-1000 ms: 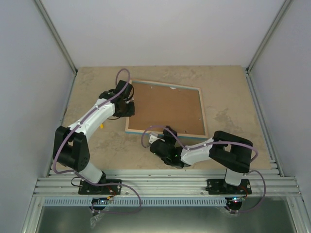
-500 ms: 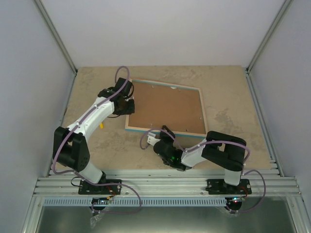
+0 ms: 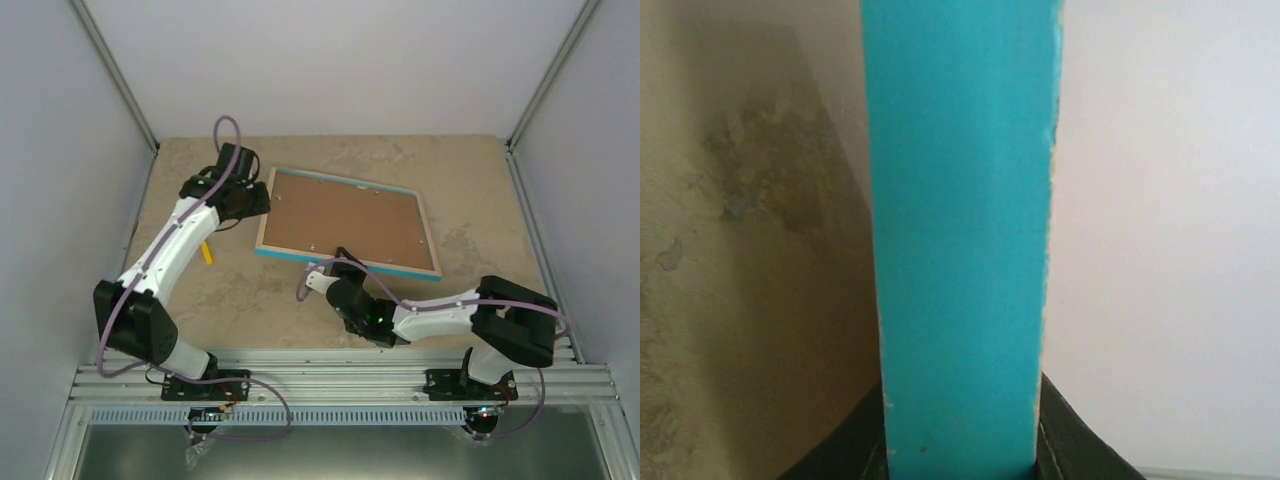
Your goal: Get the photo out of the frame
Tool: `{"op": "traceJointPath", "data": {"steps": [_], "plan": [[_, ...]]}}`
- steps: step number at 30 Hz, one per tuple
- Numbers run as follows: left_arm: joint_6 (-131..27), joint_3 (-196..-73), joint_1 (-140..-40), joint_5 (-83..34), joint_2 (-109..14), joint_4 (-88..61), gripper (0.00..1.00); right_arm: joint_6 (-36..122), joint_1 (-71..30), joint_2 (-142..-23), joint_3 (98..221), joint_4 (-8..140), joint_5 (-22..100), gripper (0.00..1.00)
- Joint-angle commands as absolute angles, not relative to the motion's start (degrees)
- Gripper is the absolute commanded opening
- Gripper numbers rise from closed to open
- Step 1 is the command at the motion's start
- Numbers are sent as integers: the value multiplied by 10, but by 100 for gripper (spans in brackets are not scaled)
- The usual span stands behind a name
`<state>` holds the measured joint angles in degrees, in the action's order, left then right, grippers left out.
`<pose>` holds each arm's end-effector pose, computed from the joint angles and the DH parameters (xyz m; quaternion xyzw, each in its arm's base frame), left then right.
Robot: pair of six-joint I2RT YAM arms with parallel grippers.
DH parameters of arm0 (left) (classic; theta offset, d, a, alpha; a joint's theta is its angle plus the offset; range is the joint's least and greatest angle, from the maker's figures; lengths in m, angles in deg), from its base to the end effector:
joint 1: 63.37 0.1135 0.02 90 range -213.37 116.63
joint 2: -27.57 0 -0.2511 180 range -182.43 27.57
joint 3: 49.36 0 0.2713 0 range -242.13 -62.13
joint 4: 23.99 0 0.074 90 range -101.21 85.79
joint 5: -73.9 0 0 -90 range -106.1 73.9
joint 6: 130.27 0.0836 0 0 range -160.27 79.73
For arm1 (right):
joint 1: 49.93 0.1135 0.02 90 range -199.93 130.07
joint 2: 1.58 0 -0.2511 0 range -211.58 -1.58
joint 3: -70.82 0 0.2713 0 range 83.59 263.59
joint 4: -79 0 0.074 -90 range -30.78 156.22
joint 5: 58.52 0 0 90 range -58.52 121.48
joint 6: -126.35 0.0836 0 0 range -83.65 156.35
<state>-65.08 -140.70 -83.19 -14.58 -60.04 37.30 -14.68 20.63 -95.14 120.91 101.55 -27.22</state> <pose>0.3439 -0.1216 0.2490 -0.0455 0.9590 -0.0943 0.2632 0.1812 0.2989 0.1355 -0.4911 0.5929 -0.3141 0.5555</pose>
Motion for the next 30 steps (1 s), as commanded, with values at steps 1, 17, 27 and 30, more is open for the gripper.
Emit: {"op": "traceJointPath", "data": {"steps": [1, 17, 27, 30], "plan": [[-686, -1438, -806, -161, -523, 327, 38, -87, 209, -867, 1264, 927, -240, 1], [-753, -1379, -794, -78, -283, 248, 82, 191, 190, -821, 1571, 492, -108, 0], [-755, -1333, -794, -59, -248, 245, 87, 360, 131, -866, 1783, 335, 48, 0], [-757, -1320, -794, -59, -246, 242, 88, 417, 111, -869, 1812, 319, 100, 0]]}}
